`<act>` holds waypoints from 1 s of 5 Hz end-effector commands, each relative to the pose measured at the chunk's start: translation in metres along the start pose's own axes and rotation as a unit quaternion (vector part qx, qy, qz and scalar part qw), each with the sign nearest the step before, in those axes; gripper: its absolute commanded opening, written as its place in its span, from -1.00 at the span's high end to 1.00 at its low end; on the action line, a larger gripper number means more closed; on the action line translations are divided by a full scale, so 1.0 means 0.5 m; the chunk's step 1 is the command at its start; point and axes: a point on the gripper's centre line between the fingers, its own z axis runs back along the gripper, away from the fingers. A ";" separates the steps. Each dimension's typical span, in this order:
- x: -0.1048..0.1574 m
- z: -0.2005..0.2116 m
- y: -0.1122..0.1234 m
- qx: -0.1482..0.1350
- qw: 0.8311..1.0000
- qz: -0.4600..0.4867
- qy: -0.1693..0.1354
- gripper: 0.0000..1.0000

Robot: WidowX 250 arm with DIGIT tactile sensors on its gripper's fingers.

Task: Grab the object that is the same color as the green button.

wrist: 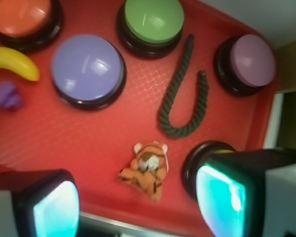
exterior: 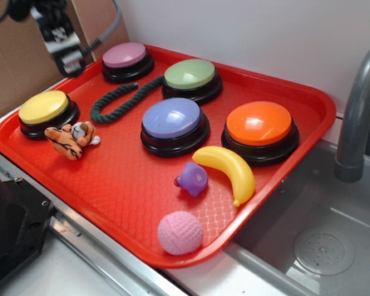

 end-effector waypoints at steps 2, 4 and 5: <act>0.041 -0.116 0.062 0.027 0.999 -0.002 -0.047 -1.00; 0.058 -0.188 0.072 0.002 0.999 -0.013 -0.048 -1.00; 0.059 -0.215 0.074 0.000 0.999 -0.012 -0.037 -1.00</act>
